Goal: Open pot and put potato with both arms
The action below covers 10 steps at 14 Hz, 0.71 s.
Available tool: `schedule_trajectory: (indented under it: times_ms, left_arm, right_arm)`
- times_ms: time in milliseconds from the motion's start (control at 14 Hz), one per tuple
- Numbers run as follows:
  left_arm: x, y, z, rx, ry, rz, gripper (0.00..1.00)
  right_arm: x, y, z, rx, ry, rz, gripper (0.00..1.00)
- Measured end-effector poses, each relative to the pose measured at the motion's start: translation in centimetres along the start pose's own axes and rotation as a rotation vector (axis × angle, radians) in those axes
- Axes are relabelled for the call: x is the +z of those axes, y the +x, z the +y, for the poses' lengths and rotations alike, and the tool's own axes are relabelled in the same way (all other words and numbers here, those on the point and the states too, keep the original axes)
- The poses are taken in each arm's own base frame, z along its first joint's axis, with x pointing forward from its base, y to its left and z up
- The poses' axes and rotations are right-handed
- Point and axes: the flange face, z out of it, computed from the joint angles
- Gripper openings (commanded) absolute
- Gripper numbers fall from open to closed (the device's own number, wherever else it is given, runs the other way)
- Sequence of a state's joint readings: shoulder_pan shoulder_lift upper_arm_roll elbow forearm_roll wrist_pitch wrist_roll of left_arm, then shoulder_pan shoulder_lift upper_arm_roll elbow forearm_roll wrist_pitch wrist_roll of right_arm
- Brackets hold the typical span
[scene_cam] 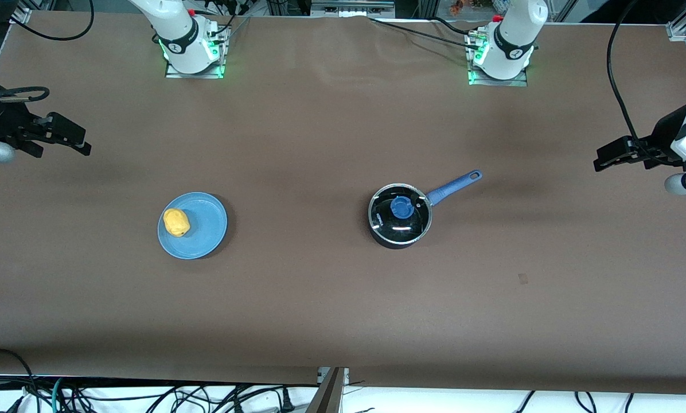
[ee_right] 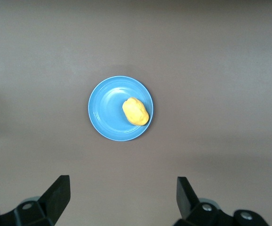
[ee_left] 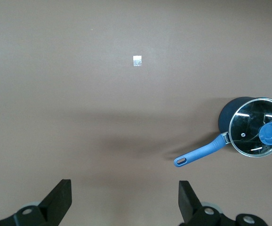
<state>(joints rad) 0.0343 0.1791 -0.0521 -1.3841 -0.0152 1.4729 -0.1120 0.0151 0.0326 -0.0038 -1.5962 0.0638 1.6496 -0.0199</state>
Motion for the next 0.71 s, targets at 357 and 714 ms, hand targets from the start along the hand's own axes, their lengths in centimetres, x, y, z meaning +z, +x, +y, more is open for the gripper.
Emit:
schedule_trajectory:
  times_ms: [357, 714]
  left_arm:
    - [0.18, -0.03, 0.47, 0.008, 0.001, -0.007, 1.0]
    - [0.38, 0.14, 0.02, 0.0, 0.001, -0.011, 1.0]
  right_arm:
    - [0.0, 0.0, 0.0, 0.0, 0.0, 0.0, 1.0]
    - [0.0, 0.0, 0.03, 0.0, 0.0, 0.0, 1.0]
